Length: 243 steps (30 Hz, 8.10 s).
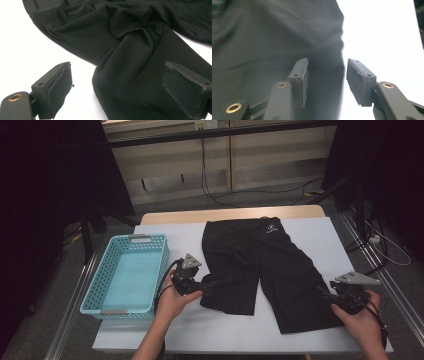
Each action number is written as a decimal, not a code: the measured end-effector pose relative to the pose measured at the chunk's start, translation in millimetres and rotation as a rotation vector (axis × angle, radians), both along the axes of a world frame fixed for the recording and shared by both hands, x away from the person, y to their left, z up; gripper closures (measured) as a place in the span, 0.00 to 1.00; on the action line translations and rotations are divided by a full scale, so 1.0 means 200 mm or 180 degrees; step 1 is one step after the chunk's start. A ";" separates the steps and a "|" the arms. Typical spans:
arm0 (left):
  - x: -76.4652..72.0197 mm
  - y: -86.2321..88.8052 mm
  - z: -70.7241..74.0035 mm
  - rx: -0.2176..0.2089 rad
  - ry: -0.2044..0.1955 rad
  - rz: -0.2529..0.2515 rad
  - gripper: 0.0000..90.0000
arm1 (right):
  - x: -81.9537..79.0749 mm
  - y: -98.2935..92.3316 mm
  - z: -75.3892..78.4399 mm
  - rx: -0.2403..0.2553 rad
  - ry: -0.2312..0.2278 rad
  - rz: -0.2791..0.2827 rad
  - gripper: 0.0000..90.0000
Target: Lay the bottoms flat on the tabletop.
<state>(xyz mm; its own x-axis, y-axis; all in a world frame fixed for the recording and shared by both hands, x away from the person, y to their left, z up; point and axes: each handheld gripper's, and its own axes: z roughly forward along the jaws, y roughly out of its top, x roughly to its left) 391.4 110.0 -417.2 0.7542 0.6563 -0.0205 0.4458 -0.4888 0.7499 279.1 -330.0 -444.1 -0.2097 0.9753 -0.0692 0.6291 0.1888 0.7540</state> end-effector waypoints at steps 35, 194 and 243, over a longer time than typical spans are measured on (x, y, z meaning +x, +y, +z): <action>-0.02 0.01 0.03 -0.0017 -0.0026 -0.0002 0.11 | -0.08 0.07 0.02 -0.0018 0.0083 0.0220 0.70; 0.08 0.05 -0.01 0.0091 -0.0021 0.0130 0.10 | 0.83 -0.09 -0.09 0.0496 0.0293 -0.0278 1.00; 0.06 -0.04 0.03 0.0079 -0.0083 -0.0044 0.11 | 0.10 -0.13 -0.02 0.0645 0.0461 -0.0138 1.00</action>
